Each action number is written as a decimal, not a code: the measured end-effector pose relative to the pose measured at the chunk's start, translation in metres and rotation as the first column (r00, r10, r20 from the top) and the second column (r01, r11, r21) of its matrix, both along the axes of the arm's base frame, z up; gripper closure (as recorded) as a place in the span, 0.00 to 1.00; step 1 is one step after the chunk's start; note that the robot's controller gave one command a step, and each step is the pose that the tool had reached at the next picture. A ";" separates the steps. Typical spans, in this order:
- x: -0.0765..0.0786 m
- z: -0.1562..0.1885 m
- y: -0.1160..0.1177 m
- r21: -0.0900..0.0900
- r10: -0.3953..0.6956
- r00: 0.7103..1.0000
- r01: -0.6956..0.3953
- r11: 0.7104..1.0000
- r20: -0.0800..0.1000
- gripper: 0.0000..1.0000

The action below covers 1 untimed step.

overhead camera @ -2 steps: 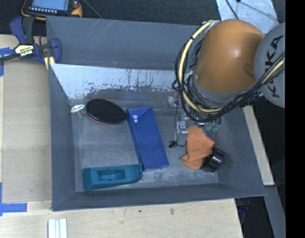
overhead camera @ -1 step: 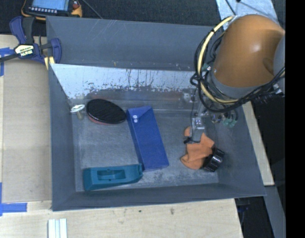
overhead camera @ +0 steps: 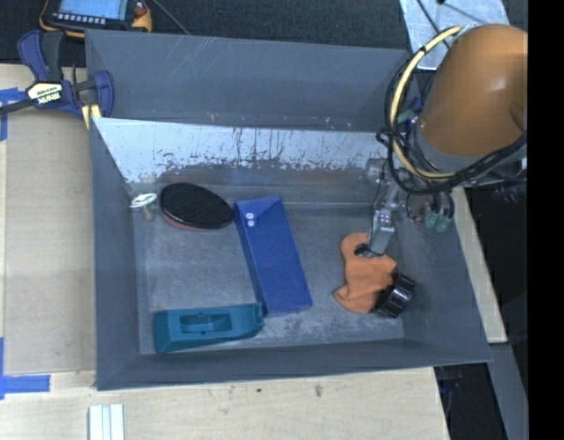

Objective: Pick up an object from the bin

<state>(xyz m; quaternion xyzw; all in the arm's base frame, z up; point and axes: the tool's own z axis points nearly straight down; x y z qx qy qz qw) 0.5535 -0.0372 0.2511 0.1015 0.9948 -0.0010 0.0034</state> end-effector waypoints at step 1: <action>-0.011 -0.024 -0.003 0.002 -0.042 0.999 0.042 0.999 -0.003 0.00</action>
Offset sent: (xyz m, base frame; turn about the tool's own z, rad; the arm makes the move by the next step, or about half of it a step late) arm -0.0172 -0.0461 -0.1147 -0.1047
